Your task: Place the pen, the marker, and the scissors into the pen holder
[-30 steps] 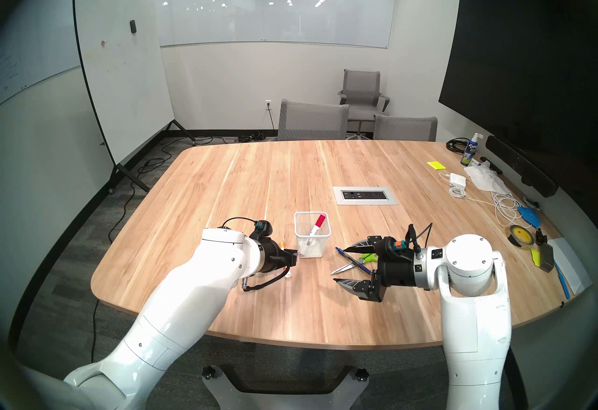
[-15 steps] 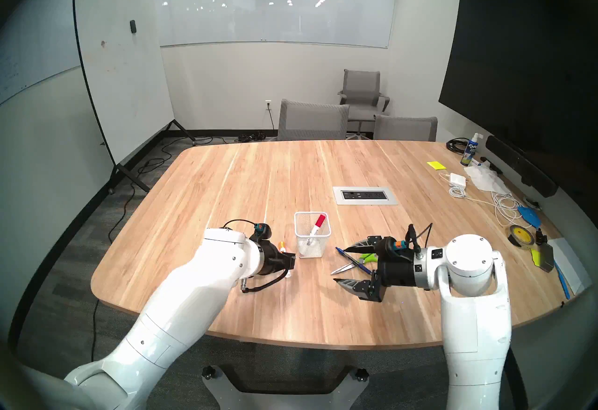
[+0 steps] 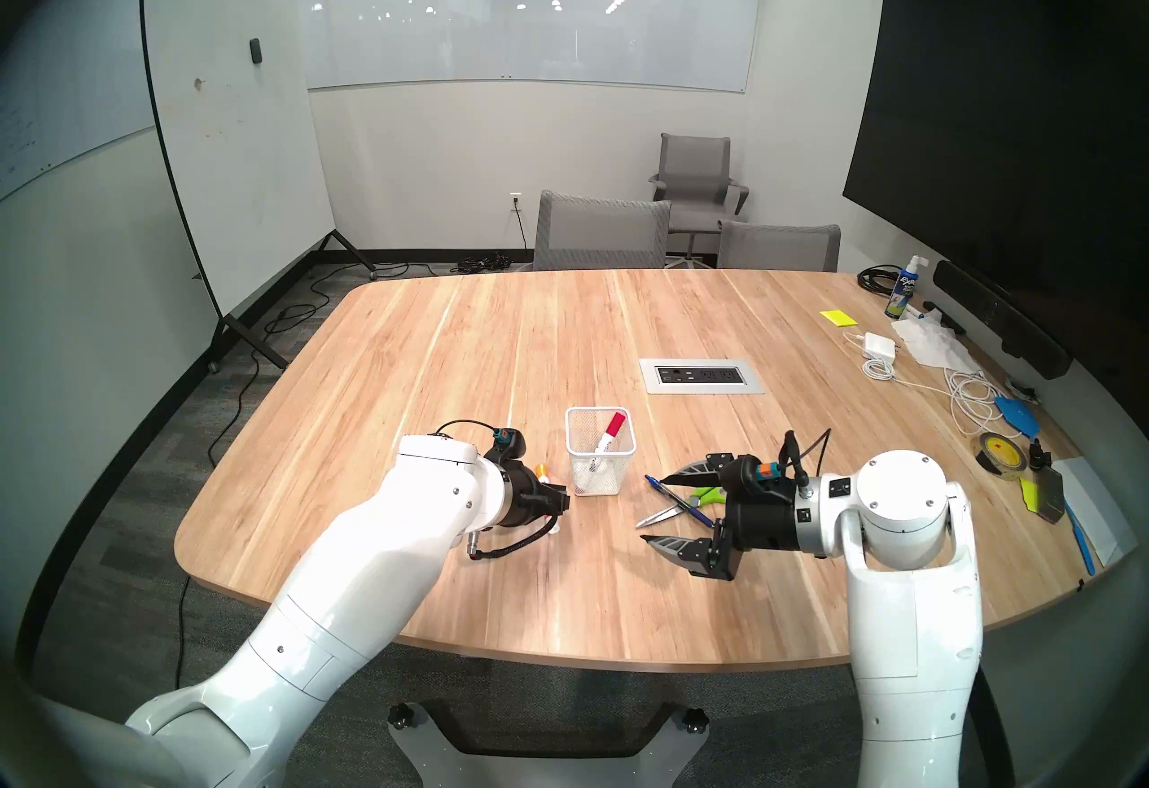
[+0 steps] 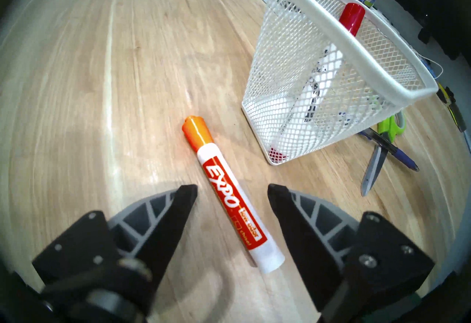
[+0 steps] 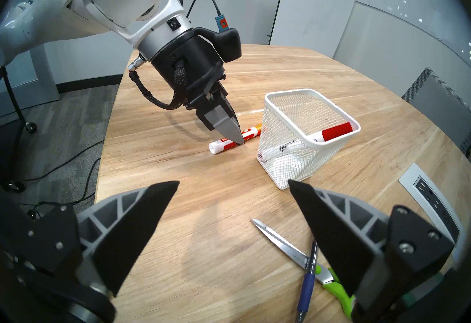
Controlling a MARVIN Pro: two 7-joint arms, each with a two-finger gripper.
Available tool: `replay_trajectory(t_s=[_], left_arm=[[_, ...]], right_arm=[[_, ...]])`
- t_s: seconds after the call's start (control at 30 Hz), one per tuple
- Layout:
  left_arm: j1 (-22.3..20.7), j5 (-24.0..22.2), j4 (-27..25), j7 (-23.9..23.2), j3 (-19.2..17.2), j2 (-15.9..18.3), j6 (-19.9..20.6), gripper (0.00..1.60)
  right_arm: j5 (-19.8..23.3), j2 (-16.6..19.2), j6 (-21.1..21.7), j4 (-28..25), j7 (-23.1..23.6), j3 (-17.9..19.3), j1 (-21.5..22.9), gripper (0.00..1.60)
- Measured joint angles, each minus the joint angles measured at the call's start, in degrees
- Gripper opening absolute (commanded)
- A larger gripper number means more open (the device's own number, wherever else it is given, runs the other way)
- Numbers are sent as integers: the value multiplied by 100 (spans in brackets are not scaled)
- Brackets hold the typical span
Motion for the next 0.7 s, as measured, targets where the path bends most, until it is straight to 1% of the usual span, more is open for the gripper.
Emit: replay_trajectory(t_s=[0.1,0.3,0.43,0.7], left_arm=[[-17,-19,26,0,12,-3,0,120],[-48,-63,75,9,34,-5,0,114],[-66,-96,108,20,50,-6,0,117],[-93,-155,170,27,83,-5,0,111]], right_arm=[[0,0,0,0,0,0,0,160],[0,0,0,0,0,0,0,160],[0,0,0,0,0,0,0,160],[0,0,0,0,0,0,0,160]])
